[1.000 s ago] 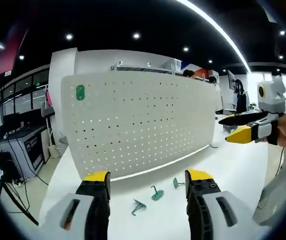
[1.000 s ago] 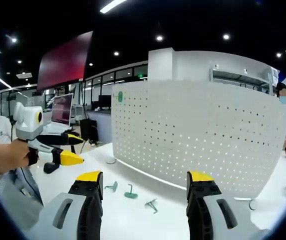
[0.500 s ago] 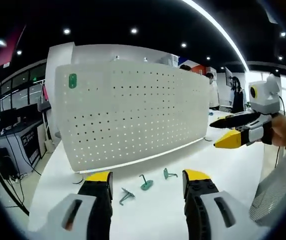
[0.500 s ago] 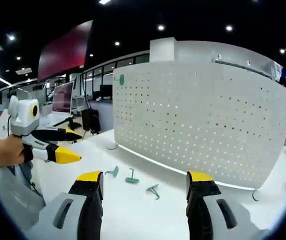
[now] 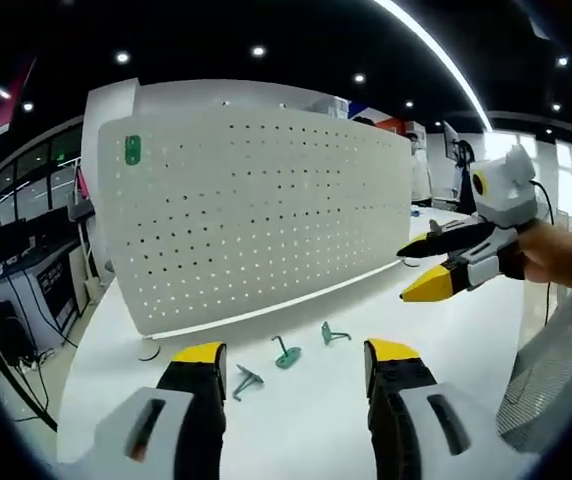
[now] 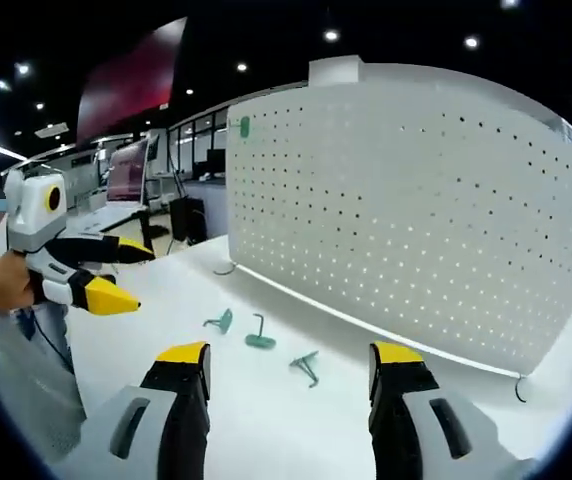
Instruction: Insert the hook assembly into the mounting plate slot until the hook locks in place.
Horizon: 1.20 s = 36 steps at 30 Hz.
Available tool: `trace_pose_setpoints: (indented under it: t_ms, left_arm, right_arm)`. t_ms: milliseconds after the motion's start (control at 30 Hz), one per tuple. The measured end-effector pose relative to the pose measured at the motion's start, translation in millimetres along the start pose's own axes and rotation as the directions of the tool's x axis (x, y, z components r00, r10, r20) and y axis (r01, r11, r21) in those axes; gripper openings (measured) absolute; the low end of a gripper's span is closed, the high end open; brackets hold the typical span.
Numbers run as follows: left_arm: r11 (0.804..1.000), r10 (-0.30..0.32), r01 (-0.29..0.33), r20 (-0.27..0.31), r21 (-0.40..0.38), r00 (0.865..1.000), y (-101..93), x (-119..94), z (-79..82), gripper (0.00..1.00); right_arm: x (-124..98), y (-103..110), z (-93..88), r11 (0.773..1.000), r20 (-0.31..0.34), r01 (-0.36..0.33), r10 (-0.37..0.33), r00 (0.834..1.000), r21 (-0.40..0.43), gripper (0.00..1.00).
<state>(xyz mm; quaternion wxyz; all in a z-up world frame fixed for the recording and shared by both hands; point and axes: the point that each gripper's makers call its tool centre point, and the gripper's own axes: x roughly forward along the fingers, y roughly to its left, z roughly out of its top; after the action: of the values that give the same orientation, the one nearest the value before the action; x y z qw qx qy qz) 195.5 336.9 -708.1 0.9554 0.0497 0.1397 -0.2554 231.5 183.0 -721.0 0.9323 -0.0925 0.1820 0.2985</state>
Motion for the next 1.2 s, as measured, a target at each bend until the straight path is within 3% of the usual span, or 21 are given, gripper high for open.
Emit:
trace_pose_setpoints:
  t_ms: [533, 800, 1200]
  left_arm:
    - [1.000, -0.015, 0.016, -0.019, 0.014, 1.000, -3.5, 1.8, -4.7, 0.55]
    - [1.000, -0.019, 0.019, -0.026, 0.011, 0.999, -3.4, 2.3, -7.2, 0.54]
    - [1.000, -0.022, 0.022, -0.036, 0.006, 0.999, -3.8, 3.7, -10.0, 0.53]
  right_arm:
    - [46.0, -16.6, -50.5, 0.999, -0.121, -0.041, 0.040, 0.992, -0.007, 0.50]
    - [62.1, -24.3, -65.6, 0.999, -0.143, -0.036, 0.040, 0.989, 0.034, 0.44]
    - [86.1, -26.7, -78.7, 0.997, -0.181, -0.067, 0.071, 0.981, 0.027, 0.31]
